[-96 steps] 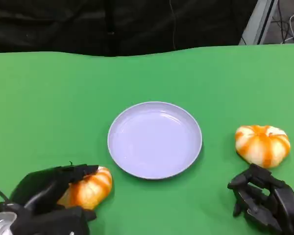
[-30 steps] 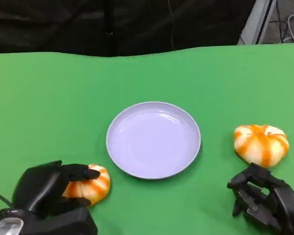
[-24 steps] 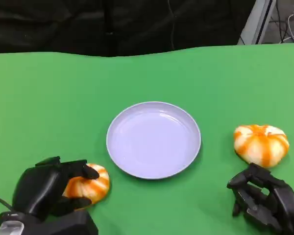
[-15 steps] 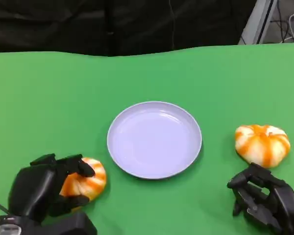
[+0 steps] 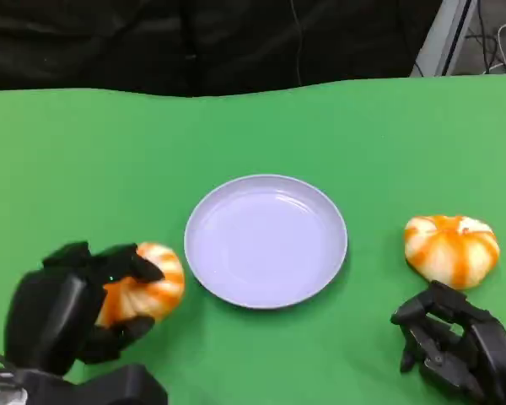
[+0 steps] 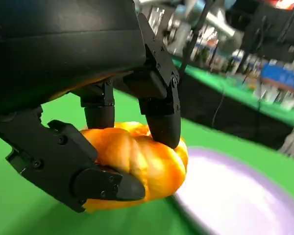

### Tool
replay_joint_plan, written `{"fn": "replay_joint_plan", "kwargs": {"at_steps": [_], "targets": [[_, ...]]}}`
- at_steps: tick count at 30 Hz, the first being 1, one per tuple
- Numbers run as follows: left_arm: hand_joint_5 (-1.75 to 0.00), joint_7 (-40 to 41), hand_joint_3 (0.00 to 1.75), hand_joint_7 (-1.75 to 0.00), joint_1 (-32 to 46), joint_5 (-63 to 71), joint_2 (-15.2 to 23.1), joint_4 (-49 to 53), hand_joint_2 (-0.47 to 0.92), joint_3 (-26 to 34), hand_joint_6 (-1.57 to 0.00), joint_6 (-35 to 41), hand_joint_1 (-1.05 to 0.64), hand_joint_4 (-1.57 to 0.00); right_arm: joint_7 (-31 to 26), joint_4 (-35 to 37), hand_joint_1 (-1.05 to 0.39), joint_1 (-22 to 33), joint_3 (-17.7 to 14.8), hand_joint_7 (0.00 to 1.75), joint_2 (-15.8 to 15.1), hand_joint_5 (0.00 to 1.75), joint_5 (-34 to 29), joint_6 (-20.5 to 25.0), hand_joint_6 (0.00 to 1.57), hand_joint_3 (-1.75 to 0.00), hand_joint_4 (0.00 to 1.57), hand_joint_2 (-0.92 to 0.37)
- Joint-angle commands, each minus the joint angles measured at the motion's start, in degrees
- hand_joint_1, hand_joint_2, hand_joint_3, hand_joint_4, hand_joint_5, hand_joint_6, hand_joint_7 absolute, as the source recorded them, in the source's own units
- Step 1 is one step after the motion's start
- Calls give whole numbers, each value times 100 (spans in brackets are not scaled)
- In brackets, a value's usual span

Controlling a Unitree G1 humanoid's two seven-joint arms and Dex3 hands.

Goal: Grasp the bread from the table and place it into the plate.

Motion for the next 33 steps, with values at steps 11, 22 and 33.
{"fn": "replay_joint_plan", "kwargs": {"at_steps": [11, 22, 33], "targets": [[-169, 2, 101, -114, -305, 158, -27, -500, 45, 155, -95, -179, -10, -83, -90, 81, -29, -3, 10, 143, -54, 175, -59, -112, 64, -51, 71, -92], [-171, -13, 97, -112, -996, 175, -251, 321, 47, -134, -94, -552, -12, -80, -159, 15, -29, 11, 35, 143, -23, 175, -85, -70, 65, -51, 71, -92], [-163, -4, 87, -103, -1673, 202, -596, 1106, 54, -552, -97, -672, -11, -83, -126, -38, -29, 59, 32, 142, -9, 175, -66, -80, 64, -51, 71, -92]]}}
